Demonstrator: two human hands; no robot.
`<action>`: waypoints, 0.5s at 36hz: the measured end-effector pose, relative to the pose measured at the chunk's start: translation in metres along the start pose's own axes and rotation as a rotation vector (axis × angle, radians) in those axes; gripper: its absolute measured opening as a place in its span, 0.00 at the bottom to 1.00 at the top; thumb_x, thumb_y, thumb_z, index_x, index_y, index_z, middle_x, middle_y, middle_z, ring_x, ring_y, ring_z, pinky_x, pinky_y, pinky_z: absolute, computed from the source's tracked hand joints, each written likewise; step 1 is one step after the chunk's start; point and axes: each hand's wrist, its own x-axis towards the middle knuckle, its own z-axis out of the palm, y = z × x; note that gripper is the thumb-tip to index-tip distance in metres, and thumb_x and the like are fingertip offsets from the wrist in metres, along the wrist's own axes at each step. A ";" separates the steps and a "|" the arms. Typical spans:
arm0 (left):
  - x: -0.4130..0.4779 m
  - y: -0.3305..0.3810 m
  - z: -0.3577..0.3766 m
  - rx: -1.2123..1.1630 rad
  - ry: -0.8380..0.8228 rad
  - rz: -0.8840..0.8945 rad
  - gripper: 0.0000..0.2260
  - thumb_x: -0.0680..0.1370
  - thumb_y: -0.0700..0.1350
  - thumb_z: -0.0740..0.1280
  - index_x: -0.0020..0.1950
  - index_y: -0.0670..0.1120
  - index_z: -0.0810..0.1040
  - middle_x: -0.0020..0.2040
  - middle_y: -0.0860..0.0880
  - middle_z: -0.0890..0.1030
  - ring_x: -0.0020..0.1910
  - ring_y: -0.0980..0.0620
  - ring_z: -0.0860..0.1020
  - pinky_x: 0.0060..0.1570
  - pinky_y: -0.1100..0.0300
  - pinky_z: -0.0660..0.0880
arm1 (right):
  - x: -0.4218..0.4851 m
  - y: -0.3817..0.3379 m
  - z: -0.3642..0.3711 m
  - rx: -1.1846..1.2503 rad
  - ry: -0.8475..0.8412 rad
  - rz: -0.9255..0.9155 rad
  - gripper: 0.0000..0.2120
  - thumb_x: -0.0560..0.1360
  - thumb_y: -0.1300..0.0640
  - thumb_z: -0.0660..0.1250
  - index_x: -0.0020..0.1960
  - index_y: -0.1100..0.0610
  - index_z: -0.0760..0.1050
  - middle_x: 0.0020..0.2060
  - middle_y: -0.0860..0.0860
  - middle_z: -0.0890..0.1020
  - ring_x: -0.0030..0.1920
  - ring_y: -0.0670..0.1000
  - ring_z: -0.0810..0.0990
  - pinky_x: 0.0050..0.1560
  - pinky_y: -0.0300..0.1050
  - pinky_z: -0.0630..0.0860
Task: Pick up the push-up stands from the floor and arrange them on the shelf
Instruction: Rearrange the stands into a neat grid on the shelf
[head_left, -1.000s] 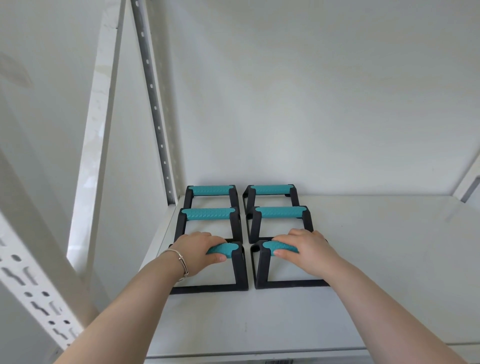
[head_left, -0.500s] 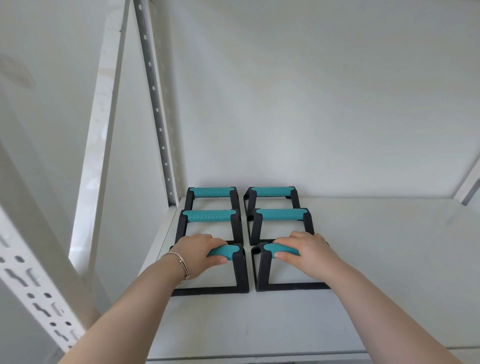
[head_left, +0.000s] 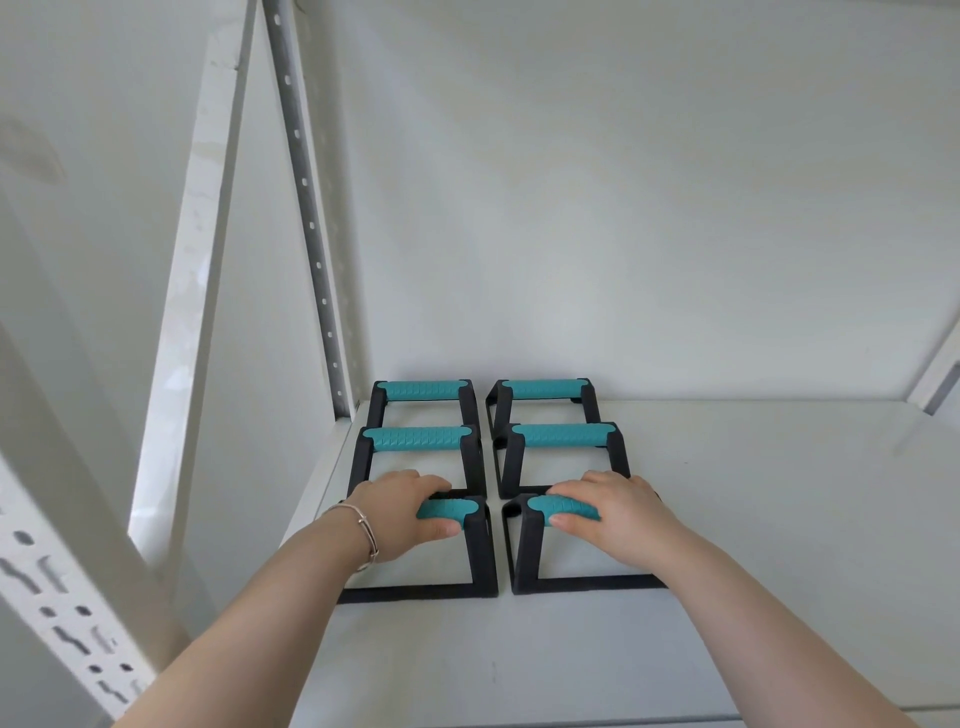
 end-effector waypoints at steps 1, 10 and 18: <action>0.001 0.000 -0.004 -0.036 0.012 -0.014 0.27 0.75 0.66 0.62 0.71 0.57 0.67 0.58 0.53 0.76 0.57 0.52 0.74 0.60 0.51 0.74 | 0.001 0.001 -0.001 0.003 -0.014 0.002 0.21 0.75 0.33 0.57 0.65 0.38 0.71 0.48 0.40 0.74 0.55 0.47 0.72 0.60 0.50 0.68; 0.061 -0.002 -0.055 -0.090 0.513 -0.125 0.21 0.78 0.61 0.61 0.68 0.52 0.71 0.62 0.48 0.76 0.59 0.47 0.74 0.58 0.49 0.75 | 0.066 0.000 -0.044 0.209 0.203 0.038 0.24 0.74 0.39 0.65 0.66 0.49 0.73 0.53 0.46 0.75 0.56 0.48 0.73 0.60 0.48 0.71; 0.148 -0.031 -0.076 0.137 0.281 -0.207 0.28 0.76 0.64 0.62 0.73 0.54 0.65 0.70 0.47 0.70 0.67 0.43 0.69 0.63 0.46 0.66 | 0.170 0.021 -0.054 -0.021 0.238 0.089 0.27 0.73 0.34 0.63 0.64 0.50 0.72 0.61 0.51 0.74 0.63 0.54 0.70 0.60 0.53 0.69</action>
